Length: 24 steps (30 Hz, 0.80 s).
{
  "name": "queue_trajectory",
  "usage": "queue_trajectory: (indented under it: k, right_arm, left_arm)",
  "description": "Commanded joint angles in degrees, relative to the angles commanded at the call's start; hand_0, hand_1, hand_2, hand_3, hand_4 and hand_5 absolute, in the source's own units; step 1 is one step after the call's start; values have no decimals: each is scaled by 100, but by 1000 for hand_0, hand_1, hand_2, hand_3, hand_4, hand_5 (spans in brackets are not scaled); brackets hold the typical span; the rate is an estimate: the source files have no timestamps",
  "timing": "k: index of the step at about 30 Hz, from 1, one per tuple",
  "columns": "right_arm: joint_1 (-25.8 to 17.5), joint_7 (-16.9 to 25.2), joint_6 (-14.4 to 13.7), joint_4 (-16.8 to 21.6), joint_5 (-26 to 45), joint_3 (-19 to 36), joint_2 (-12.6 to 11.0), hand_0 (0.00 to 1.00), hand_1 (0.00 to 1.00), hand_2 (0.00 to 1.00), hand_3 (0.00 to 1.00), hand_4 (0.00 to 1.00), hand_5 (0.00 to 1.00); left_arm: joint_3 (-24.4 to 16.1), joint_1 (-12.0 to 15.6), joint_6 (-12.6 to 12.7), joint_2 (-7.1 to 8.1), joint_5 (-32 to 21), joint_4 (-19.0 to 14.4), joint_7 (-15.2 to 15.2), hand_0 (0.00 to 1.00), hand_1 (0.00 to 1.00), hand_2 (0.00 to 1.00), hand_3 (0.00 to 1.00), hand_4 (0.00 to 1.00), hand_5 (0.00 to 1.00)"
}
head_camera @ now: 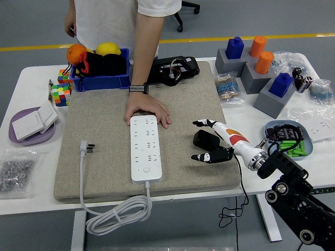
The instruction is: Press the white button,pick up the black plug,place it near the board,insert it into the board
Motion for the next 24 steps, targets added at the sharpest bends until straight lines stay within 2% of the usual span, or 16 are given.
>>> queue_trajectory:
  k: [2, 5, 7, 8, 11, 13, 14, 19, 20, 24]
  right_arm:
    - [5, 69, -76, -123, 36, -3, 14, 819, 800, 772, 775, 968, 241]
    - [0, 144, -153, -224, 81, 1, 26, 819, 800, 772, 775, 968, 241]
    - [-10, 229, -211, -241, 117, 14, 27, 819, 800, 772, 775, 968, 241]
    - [-11, 297, -256, -238, 153, 18, 26, 767, 772, 741, 740, 930, 209]
    - [17, 490, -410, -252, 262, 50, 35, 767, 772, 741, 740, 930, 209]
    - [35, 513, -426, -290, 304, 88, 37, 767, 772, 741, 740, 930, 209]
    - [38, 522, -431, -306, 325, 104, 36, 747, 756, 727, 697, 911, 196]
    - [38, 562, -473, -368, 344, 156, 34, 747, 756, 727, 697, 911, 196]
    - [40, 556, -470, -408, 338, 164, 35, 743, 752, 725, 593, 897, 182]
    - [41, 539, -456, -510, 314, 196, 42, 743, 752, 725, 593, 897, 182]
  left_arm:
    - [0, 1, -1, 1, 0, 0, 1, 780, 729, 687, 766, 516, 490]
    - [2, 5, 1, -1, -6, 0, 0, 780, 729, 687, 766, 516, 490]
    - [3, 8, 3, -4, -13, 0, -2, 780, 729, 687, 766, 516, 490]
    - [4, 7, 6, -6, -21, 0, -2, 779, 730, 689, 766, 518, 487]
    - [-4, 6, 8, -5, -27, 0, 1, 779, 730, 689, 766, 518, 487]
    - [-11, -2, 4, -4, 9, 0, -3, 779, 730, 689, 766, 518, 487]
    - [-8, -5, 2, -3, 25, 0, -6, 781, 730, 688, 766, 519, 487]
    - [-32, -2, 2, -2, 34, 0, -5, 781, 730, 688, 766, 519, 487]
    - [-35, 3, 5, -7, 17, 0, -4, 781, 730, 688, 766, 519, 485]
    - [-36, 7, 3, -3, 26, 0, -7, 781, 730, 688, 766, 519, 485]
